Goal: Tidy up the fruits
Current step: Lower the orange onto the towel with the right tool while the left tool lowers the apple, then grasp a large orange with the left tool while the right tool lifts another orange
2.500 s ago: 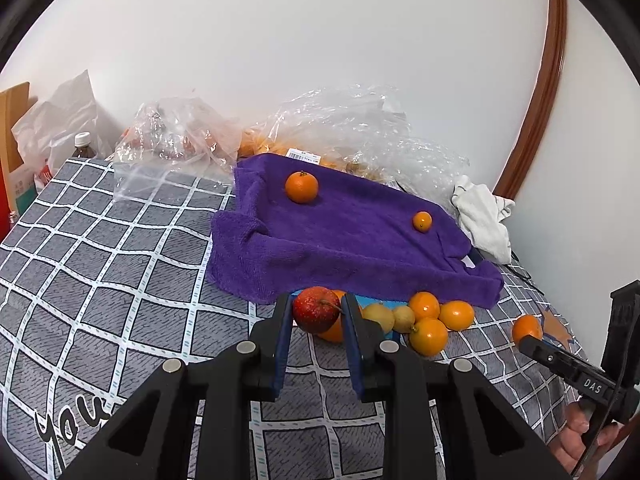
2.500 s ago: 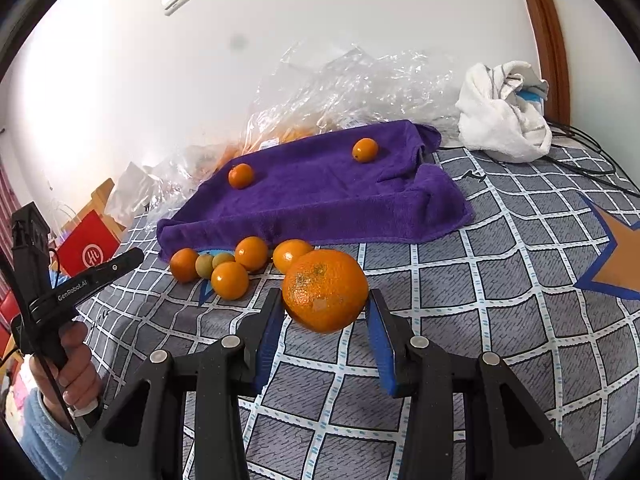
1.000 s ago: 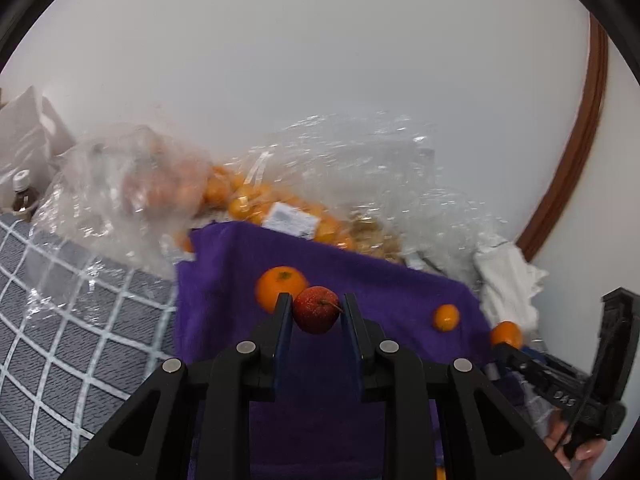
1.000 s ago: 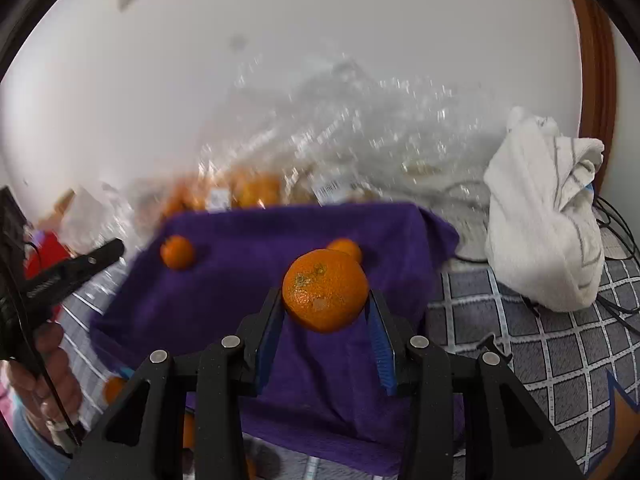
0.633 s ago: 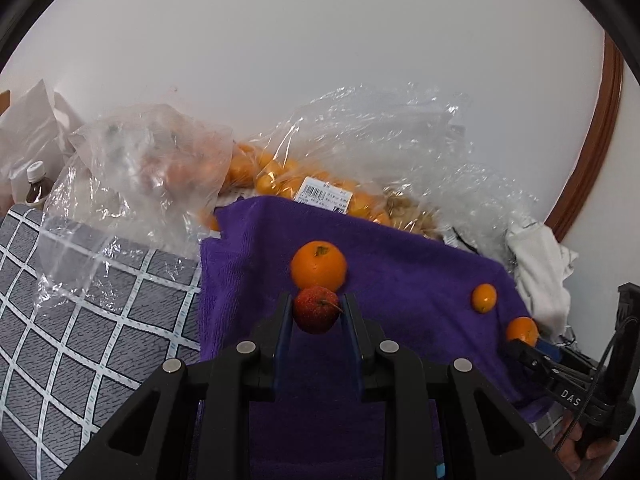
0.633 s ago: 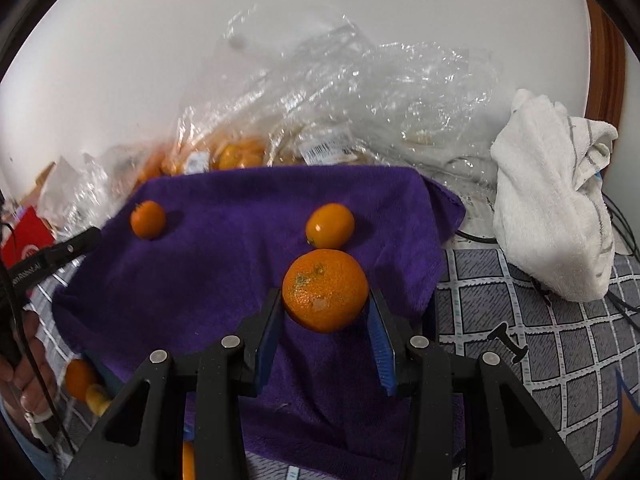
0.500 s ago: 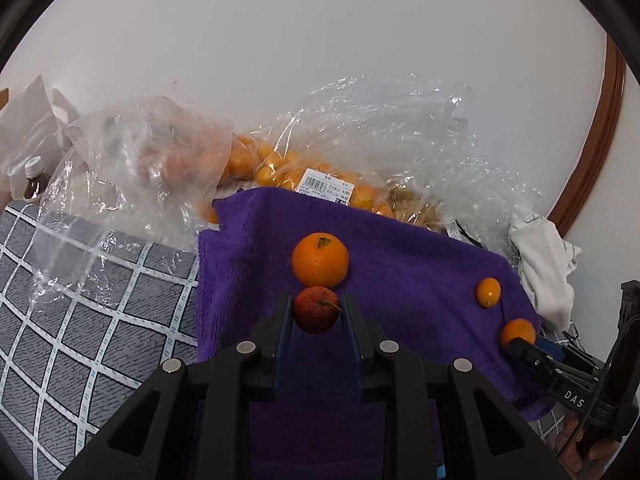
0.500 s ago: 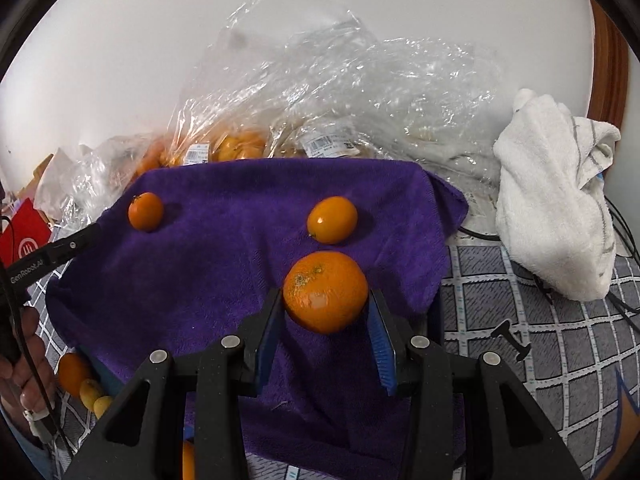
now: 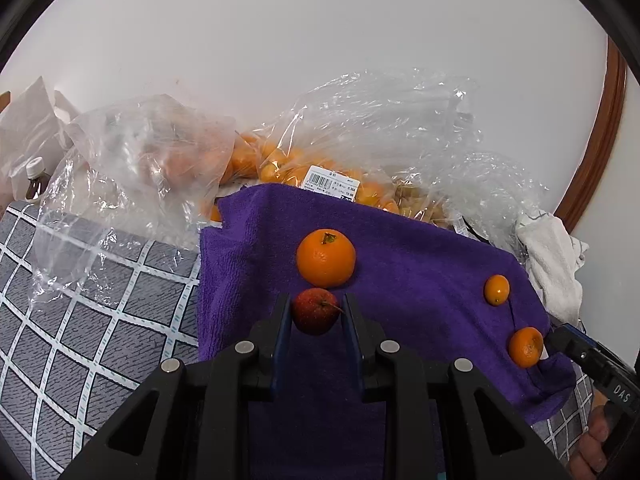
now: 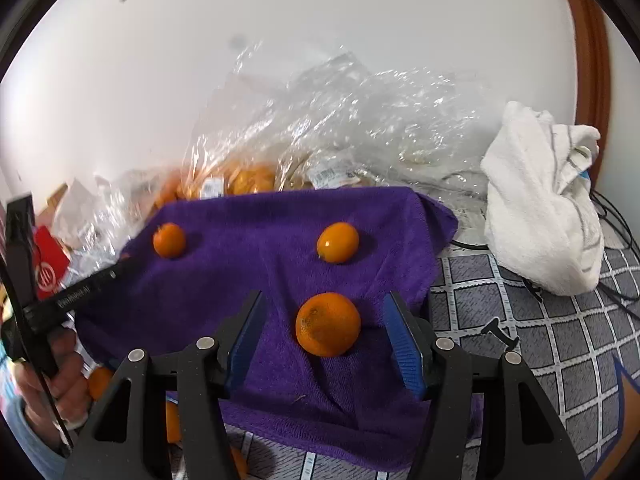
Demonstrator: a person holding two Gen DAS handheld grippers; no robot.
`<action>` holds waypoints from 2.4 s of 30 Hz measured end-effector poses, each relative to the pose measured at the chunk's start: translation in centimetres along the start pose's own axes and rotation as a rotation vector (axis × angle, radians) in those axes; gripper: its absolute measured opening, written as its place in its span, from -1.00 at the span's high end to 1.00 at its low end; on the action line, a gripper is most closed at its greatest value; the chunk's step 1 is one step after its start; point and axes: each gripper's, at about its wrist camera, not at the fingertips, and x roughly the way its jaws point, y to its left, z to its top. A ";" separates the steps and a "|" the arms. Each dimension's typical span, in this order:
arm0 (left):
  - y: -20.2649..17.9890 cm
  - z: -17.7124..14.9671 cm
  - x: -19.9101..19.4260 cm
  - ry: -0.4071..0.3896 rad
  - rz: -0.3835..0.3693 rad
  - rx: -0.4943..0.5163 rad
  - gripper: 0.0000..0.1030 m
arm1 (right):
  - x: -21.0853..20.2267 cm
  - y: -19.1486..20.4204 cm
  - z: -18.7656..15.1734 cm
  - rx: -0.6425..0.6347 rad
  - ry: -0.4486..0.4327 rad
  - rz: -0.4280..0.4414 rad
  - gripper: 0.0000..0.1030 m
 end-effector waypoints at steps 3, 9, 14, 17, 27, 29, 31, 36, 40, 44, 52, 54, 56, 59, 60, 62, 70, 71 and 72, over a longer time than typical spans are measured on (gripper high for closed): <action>0.3 0.1 -0.2 -0.009 0.009 -0.014 0.30 | -0.1 0.0 0.0 0.009 0.001 -0.001 -0.17; 1.2 0.4 -0.5 -0.019 -0.004 -0.054 0.16 | 0.2 0.8 -0.7 -0.050 0.012 -0.030 -0.17; 1.1 0.5 -0.5 -0.020 0.001 -0.053 0.16 | -0.2 1.6 -0.9 -0.092 -0.006 -0.044 -0.17; 1.0 0.5 -0.7 -0.029 0.003 -0.045 0.16 | -0.3 1.8 -0.9 -0.100 -0.006 -0.051 -0.17; 0.7 0.4 -1.0 -0.041 -0.004 -0.038 0.16 | -0.5 1.6 -1.0 -0.110 -0.032 -0.074 -0.26; 0.9 0.5 -1.1 -0.039 -0.010 -0.049 0.16 | -0.8 1.5 -1.0 -0.098 -0.048 -0.077 -0.26; 1.0 0.5 -1.2 -0.040 -0.013 -0.054 0.16 | -1.1 1.5 -0.9 -0.094 -0.058 -0.075 -0.26; 0.9 0.6 -1.6 -0.051 -0.025 -0.052 0.08 | -2.2 2.1 -0.7 -0.134 -0.081 -0.070 -0.26; 0.7 0.6 -1.7 -0.056 -0.020 -0.041 0.08 | -3.0 2.3 -0.3 -0.111 -0.024 -0.022 -0.26; 0.8 0.8 -2.1 -0.069 -0.029 -0.053 0.08 | -4.2 2.5 -1.6 -0.066 0.032 0.035 -0.15; 1.6 1.1 -3.1 -0.092 -0.054 -0.090 0.08 | -4.3 5.6 -7.2 -0.167 0.123 0.122 0.03; 1.7 1.1 -3.2 -0.096 -0.054 -0.093 0.08 | -3.8 6.1 -7.9 -0.184 0.147 0.127 0.05; 1.8 1.1 -3.3 -0.097 -0.053 -0.100 0.08 | -3.1 6.3 -8.2 -0.190 0.162 0.111 0.08; 2.2 1.1 -3.2 -0.094 -0.051 -0.111 0.08 | -2.3 6.5 -8.3 -0.182 0.178 0.115 0.14; 2.3 1.1 -3.2 -0.094 -0.052 -0.114 0.08 | -2.0 6.5 -8.4 -0.179 0.180 0.119 0.15; 2.4 1.1 -3.2 -0.093 -0.053 -0.117 0.08 | -1.5 6.6 -8.5 -0.185 0.188 0.105 0.21; 0.9 1.2 -4.1 -0.115 -0.063 -0.067 0.08 | -3.0 7.5 -9.0 -0.253 0.128 0.042 0.28; 0.6 1.3 -4.4 -0.122 -0.065 -0.059 0.08 | -3.6 7.3 -9.1 -0.255 0.107 0.030 0.28; 0.4 1.6 -4.8 -0.133 -0.073 -0.053 0.08 | -4.0 7.0 -9.1 -0.255 0.098 0.017 0.28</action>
